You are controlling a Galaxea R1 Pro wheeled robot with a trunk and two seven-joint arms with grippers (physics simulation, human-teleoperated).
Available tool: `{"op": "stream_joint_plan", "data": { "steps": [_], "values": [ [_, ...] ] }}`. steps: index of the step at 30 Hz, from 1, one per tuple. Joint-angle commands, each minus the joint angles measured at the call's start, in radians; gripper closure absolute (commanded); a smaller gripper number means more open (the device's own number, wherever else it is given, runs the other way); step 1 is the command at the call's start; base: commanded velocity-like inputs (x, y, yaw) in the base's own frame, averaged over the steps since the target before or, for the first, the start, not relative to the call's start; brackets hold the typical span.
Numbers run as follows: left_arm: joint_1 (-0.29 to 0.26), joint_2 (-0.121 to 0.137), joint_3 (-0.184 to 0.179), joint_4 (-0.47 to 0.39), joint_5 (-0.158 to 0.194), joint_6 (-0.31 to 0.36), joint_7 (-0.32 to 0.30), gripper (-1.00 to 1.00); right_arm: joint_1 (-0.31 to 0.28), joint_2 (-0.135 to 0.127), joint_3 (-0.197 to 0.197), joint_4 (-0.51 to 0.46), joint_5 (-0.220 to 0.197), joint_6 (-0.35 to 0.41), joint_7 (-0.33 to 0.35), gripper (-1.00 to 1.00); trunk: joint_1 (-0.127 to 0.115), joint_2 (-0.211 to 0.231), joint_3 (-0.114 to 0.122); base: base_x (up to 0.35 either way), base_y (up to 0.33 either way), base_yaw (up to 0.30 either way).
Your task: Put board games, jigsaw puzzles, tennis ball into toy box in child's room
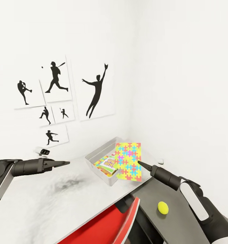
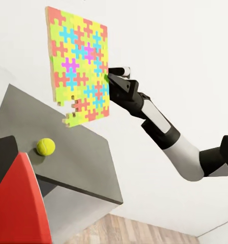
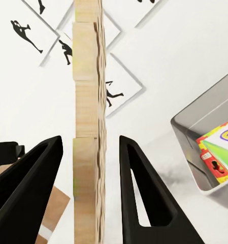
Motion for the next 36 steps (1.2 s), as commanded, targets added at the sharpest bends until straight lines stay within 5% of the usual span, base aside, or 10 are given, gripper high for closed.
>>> {"op": "stream_joint_plan", "data": {
  "steps": [1, 20, 36],
  "values": [
    [-0.001, 0.0, 0.0, 0.0, 0.001, 0.011, -0.003, -1.0, -0.001, -0.001, 0.001, 0.001, -0.009, 0.007, -0.003, 1.0, 0.001, -0.002, -0.002, 0.0, 0.066, 0.0],
    [0.002, -0.007, -0.001, 0.021, -0.004, -0.006, 0.0, -1.0, 0.051, 0.031, -0.07, -0.003, -0.009, -0.016, 0.039, 1.0, 0.001, -0.002, -0.002, 0.0, 0.005, 0.0],
    [0.002, -0.007, 0.0, 0.022, -0.004, -0.006, 0.001, -1.0, 0.052, 0.058, -0.073, -0.011, -0.011, -0.083, 0.016, 1.0, 0.001, -0.002, -0.002, 0.0, 0.0, 0.0]
  ]
}}
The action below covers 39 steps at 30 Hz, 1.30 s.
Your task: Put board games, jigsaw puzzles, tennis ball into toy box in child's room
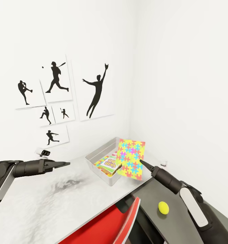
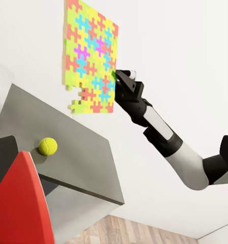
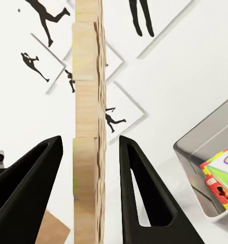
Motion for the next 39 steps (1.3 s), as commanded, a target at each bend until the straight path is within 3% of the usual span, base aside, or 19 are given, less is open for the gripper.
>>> {"op": "stream_joint_plan", "data": {
  "steps": [1, 19, 28, 39],
  "values": [
    [-0.001, 0.0, 0.0, 0.0, 0.001, 0.011, -0.003, -1.0, -0.001, 0.0, 0.001, 0.0, -0.011, 0.008, -0.002, 1.0, 0.001, -0.002, -0.002, 0.0, 0.0, 0.0],
    [-0.001, 0.0, 0.004, 0.0, 0.001, 0.011, -0.001, -1.0, -0.017, 0.036, 0.001, 0.0, -0.007, -0.001, -0.108, 1.0, 0.001, -0.002, -0.002, 0.0, 0.0, 0.0],
    [-0.001, -0.001, 0.004, 0.0, 0.001, 0.011, 0.0, -1.0, -0.018, 0.064, -0.001, -0.001, -0.002, -0.007, -0.128, 1.0, 0.001, -0.002, -0.002, 0.0, 0.0, 0.0],
    [-0.001, -0.001, 0.004, 0.0, 0.001, 0.011, 0.0, -1.0, -0.058, 0.08, 0.001, 0.004, -0.009, -0.05, -0.244, 1.0, 0.001, -0.002, -0.002, 0.0, 0.0, 0.0]
  ]
}}
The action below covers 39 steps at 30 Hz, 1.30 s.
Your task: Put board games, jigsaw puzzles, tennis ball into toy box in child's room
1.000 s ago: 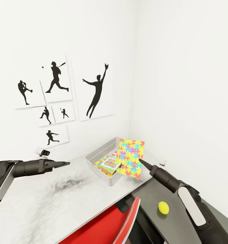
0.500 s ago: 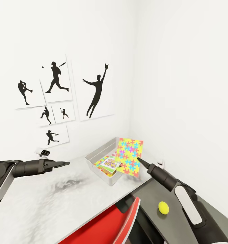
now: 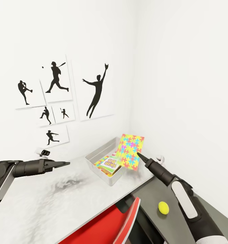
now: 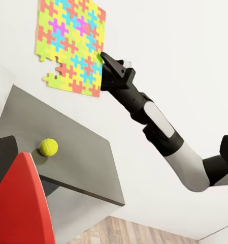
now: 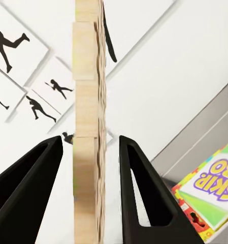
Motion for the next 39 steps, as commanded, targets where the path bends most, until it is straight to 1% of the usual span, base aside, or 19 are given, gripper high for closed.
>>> {"op": "stream_joint_plan", "data": {
  "steps": [1, 6, 8, 10, 12, 15, 18, 21, 24, 27, 30, 32, 35, 39],
  "values": [
    [-0.001, 0.0, 0.0, 0.0, 0.001, 0.011, -0.002, -1.0, -0.007, 0.0, 0.001, 0.001, -0.01, 0.007, -0.01, 1.0, 0.001, -0.002, -0.002, 0.0, 0.0, 0.0],
    [-0.001, 0.0, 0.0, 0.0, 0.001, 0.011, -0.001, -1.0, -0.04, 0.002, 0.001, 0.004, -0.014, 0.01, -0.07, 1.0, 0.001, -0.002, -0.002, 0.0, 0.0, 0.0],
    [-0.001, 0.0, 0.0, 0.0, 0.001, 0.011, -0.001, -1.0, -0.057, 0.015, 0.002, 0.007, -0.013, 0.013, -0.086, 1.0, 0.001, -0.002, -0.002, 0.0, 0.0, 0.0],
    [-0.001, 0.0, 0.0, 0.0, 0.001, 0.011, -0.001, -1.0, -0.08, 0.037, 0.003, 0.014, -0.011, 0.016, -0.1, 1.0, 0.001, -0.002, -0.002, 0.0, 0.0, 0.0],
    [-0.001, 0.0, 0.0, 0.0, 0.001, 0.011, -0.001, -1.0, -0.107, 0.054, 0.003, 0.032, -0.011, 0.017, -0.13, 1.0, 0.001, -0.002, -0.002, 0.0, 0.0, 0.0],
    [-0.001, 0.0, 0.0, 0.0, 0.001, 0.011, -0.001, -1.0, -0.135, 0.066, 0.004, 0.058, -0.012, 0.018, -0.17, 1.0, 0.001, -0.002, -0.002, 0.0, 0.0, 0.0],
    [-0.001, 0.0, 0.0, 0.0, 0.001, 0.011, -0.001, -1.0, -0.165, 0.077, 0.006, 0.082, -0.013, 0.021, -0.189, 1.0, 0.001, -0.002, -0.002, 0.0, 0.0, 0.0],
    [-0.001, 0.0, 0.0, 0.0, 0.001, 0.011, -0.001, -1.0, -0.194, 0.096, 0.007, 0.11, -0.012, 0.049, -0.207, 1.0, 0.001, -0.002, -0.002, 0.0, 0.0, 0.0],
    [-0.001, 0.0, 0.0, 0.0, 0.001, 0.011, -0.002, -1.0, -0.238, 0.117, 0.007, 0.17, -0.011, 0.067, -0.243, 1.0, 0.001, -0.002, -0.002, 0.0, 0.0, 0.0],
    [-0.001, 0.0, 0.0, 0.0, 0.001, 0.011, -0.002, -1.0, -0.292, 0.128, 0.007, 0.252, -0.012, 0.073, -0.278, 1.0, 0.001, -0.002, -0.002, 0.0, 0.0, 0.0],
    [-0.001, 0.0, 0.0, 0.0, 0.001, 0.011, -0.002, -1.0, -0.346, 0.141, 0.007, 0.345, -0.013, 0.074, -0.291, 1.0, 0.001, -0.002, -0.002, 0.0, 0.0, 0.0],
    [-0.001, 0.0, 0.0, 0.0, 0.001, 0.011, -0.001, -1.0, -0.382, 0.158, 0.007, 0.41, -0.012, 0.073, -0.295, 1.0, 0.001, -0.002, -0.002, 0.0, 0.0, 0.0],
    [-0.001, 0.0, 0.0, 0.0, 0.001, 0.011, -0.001, -1.0, -0.407, 0.171, 0.007, 0.453, -0.01, 0.071, -0.297, 1.0, 0.001, -0.002, -0.002, 0.0, 0.0, 0.0],
    [-0.001, 0.0, 0.0, 0.0, 0.001, 0.011, -0.002, -1.0, -0.418, 0.198, 0.007, 0.47, -0.004, 0.072, -0.316, 1.0, 0.001, -0.002, -0.002, 0.0, 0.0, 0.0]
  ]
}}
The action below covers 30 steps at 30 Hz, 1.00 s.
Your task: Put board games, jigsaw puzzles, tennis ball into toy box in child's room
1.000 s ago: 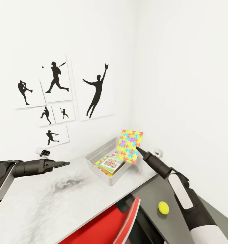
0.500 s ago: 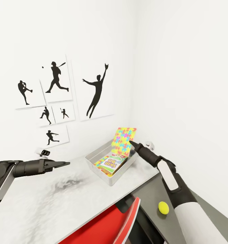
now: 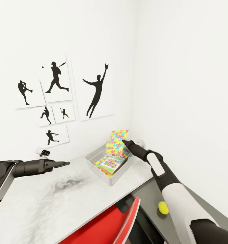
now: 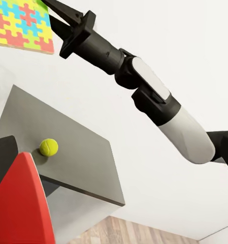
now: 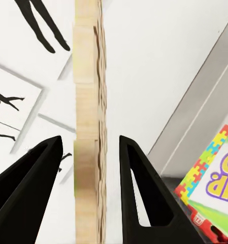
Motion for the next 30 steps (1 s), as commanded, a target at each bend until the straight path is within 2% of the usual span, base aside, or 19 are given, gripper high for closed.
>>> {"op": "stream_joint_plan", "data": {
  "steps": [1, 5, 8, 21, 30],
  "values": [
    [-0.001, 0.0, 0.0, 0.0, 0.001, 0.011, -0.003, -1.0, -0.002, 0.006, -0.001, 0.001, -0.001, 0.004, -0.014, 1.0, 0.001, -0.002, -0.002, 0.0, 0.0, 0.0],
    [-0.001, 0.0, 0.0, 0.0, 0.001, 0.011, -0.004, -1.0, -0.003, 0.022, -0.001, -0.004, -0.007, 0.008, -0.1, 1.0, 0.001, -0.002, -0.002, 0.0, 0.0, 0.0],
    [-0.001, 0.0, 0.0, 0.0, 0.001, 0.011, -0.004, -1.0, -0.003, 0.024, -0.001, -0.006, -0.01, 0.009, -0.126, 1.0, 0.001, -0.002, -0.002, 0.0, 0.0, 0.0],
    [-0.001, 0.0, 0.0, 0.0, 0.001, 0.011, -0.004, -1.0, -0.004, 0.025, -0.002, -0.008, -0.013, 0.041, -0.185, 1.0, 0.001, -0.002, -0.005, 0.0, 0.0, 0.04],
    [-0.001, 0.0, 0.0, 0.0, 0.001, 0.011, -0.006, -1.0, -0.028, 0.025, -0.004, -0.004, -0.014, 0.043, -0.195, 1.0, 0.001, -0.002, -0.015, 0.0, 0.0, 0.074]
  ]
}}
